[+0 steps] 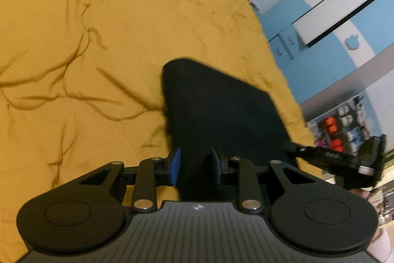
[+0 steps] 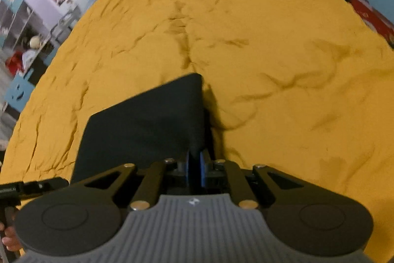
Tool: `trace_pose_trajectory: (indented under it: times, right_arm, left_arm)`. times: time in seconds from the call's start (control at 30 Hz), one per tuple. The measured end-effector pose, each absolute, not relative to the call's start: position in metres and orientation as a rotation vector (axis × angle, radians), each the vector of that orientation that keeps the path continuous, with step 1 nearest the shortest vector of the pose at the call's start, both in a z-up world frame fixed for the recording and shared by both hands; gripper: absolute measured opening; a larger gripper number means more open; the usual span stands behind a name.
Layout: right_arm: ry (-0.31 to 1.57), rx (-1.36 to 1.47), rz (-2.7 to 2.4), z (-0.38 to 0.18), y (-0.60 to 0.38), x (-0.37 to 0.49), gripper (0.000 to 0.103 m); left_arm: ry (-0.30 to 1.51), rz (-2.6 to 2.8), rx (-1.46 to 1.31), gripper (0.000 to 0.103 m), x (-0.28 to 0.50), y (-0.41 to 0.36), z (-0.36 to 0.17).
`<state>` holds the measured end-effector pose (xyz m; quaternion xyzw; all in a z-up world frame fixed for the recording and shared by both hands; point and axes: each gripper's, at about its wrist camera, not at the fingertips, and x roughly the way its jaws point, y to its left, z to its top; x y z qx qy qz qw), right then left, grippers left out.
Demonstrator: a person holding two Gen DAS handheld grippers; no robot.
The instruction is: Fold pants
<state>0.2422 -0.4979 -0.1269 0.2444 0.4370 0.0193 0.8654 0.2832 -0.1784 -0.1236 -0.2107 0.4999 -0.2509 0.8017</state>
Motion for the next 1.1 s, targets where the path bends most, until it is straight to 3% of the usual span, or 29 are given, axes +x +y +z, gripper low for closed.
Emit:
trace_pose_trajectory:
  times: [0.17,0.43,0.67,0.83,1.1]
  right_arm:
    - [0.874,0.412,-0.011,-0.114,-0.490,0.220,0.022]
    - [0.731,0.185,0.073,-0.091,-0.442,0.172,0.021]
    - [0.781,0.114,0.028,-0.133,-0.431,0.152,0.025]
    - [0.795,0.130,0.019,-0.149,-0.433,0.144,0.025]
    - [0.846,0.068,0.016,-0.135,-0.426,0.142,0.025]
  left_arm:
    - [1.081,-0.527,-0.450,0.031,0.278,-0.173,-0.128]
    - [0.947,-0.712,-0.420,0.030,0.225,-0.184,-0.097]
    - [1.062,-0.700,-0.300,0.024,0.201,-0.199,-0.122]
    - [1.134,-0.673,-0.300,0.011,0.196,-0.193,-0.139]
    - [1.114,-0.699,-0.291,0.011,0.190,-0.174,-0.113]
